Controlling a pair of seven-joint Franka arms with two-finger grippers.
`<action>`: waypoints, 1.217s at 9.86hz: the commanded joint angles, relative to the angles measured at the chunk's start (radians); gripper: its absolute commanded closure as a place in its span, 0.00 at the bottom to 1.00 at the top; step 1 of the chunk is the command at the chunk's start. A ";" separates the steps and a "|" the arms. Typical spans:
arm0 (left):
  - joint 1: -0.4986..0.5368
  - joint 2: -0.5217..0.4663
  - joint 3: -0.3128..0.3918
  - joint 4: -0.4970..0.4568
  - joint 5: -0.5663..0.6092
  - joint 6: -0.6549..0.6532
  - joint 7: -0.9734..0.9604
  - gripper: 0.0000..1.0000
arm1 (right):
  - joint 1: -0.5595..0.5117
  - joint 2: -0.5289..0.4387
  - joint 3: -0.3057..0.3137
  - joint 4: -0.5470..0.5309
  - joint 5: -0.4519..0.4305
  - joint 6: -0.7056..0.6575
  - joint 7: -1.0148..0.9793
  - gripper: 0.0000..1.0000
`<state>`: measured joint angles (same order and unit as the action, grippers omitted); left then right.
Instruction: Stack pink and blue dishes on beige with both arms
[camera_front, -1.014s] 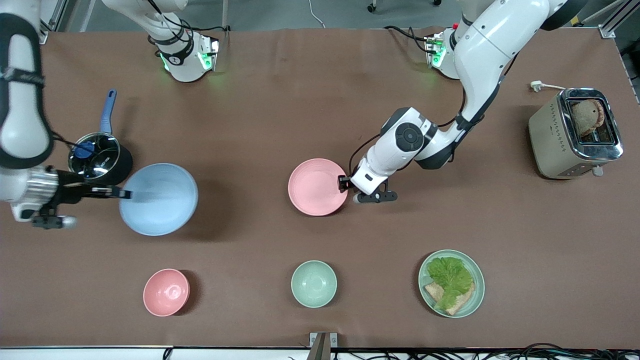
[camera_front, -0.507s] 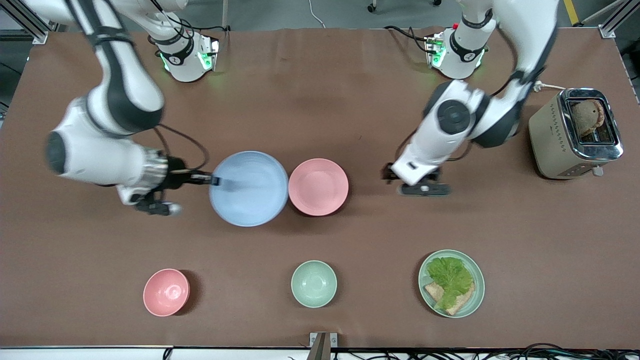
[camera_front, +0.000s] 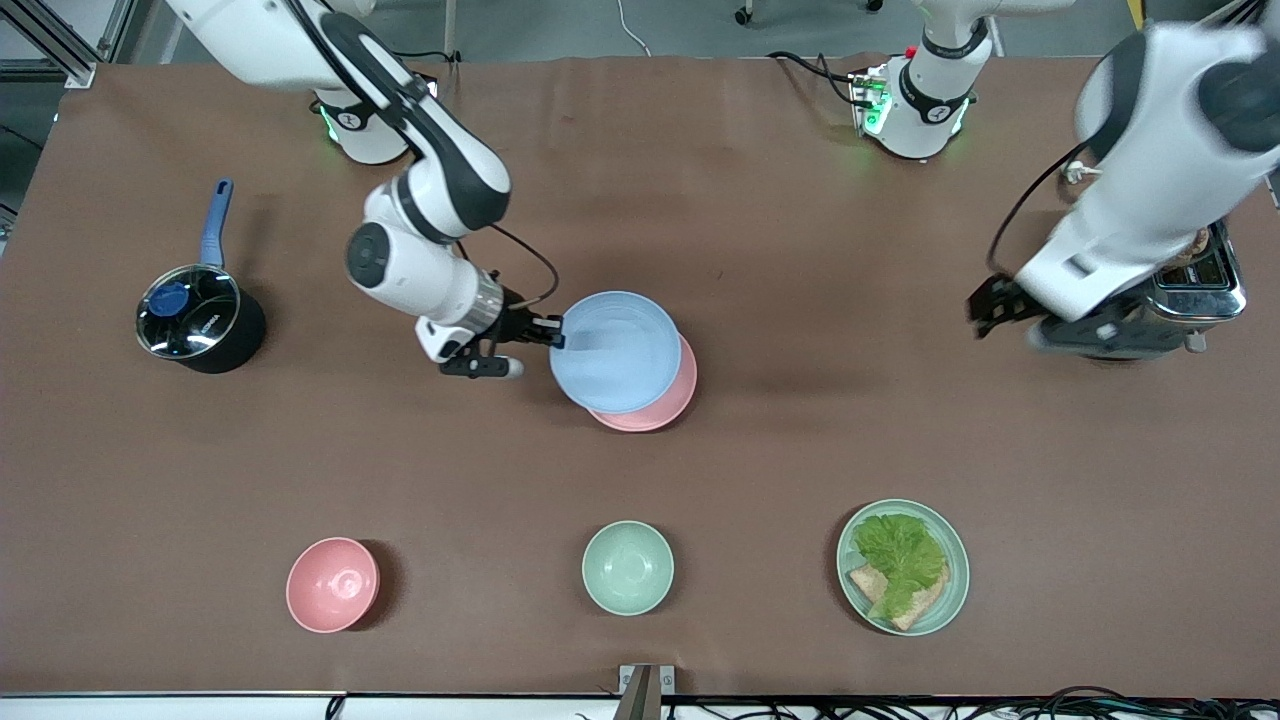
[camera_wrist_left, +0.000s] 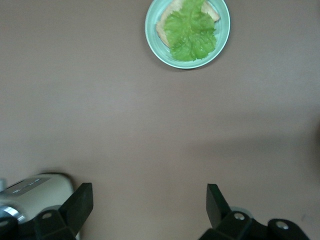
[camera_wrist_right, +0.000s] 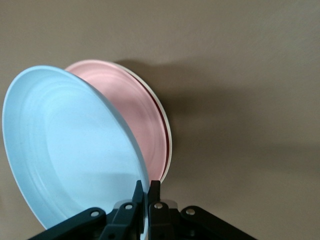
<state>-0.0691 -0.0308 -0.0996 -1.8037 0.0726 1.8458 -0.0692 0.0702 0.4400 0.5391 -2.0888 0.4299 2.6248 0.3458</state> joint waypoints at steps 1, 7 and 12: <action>-0.008 -0.047 0.053 0.062 -0.049 -0.097 0.054 0.00 | 0.023 0.058 0.007 0.006 -0.010 0.058 0.013 0.98; 0.035 0.014 0.069 0.366 -0.080 -0.393 0.052 0.00 | 0.025 0.098 -0.001 0.033 -0.011 0.073 0.012 0.95; 0.046 0.003 0.064 0.343 -0.105 -0.419 0.035 0.00 | 0.008 0.089 -0.004 0.035 -0.016 0.067 0.005 0.00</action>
<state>-0.0299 -0.0344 -0.0295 -1.4461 -0.0078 1.4469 -0.0275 0.0946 0.5401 0.5289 -2.0595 0.4298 2.6960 0.3451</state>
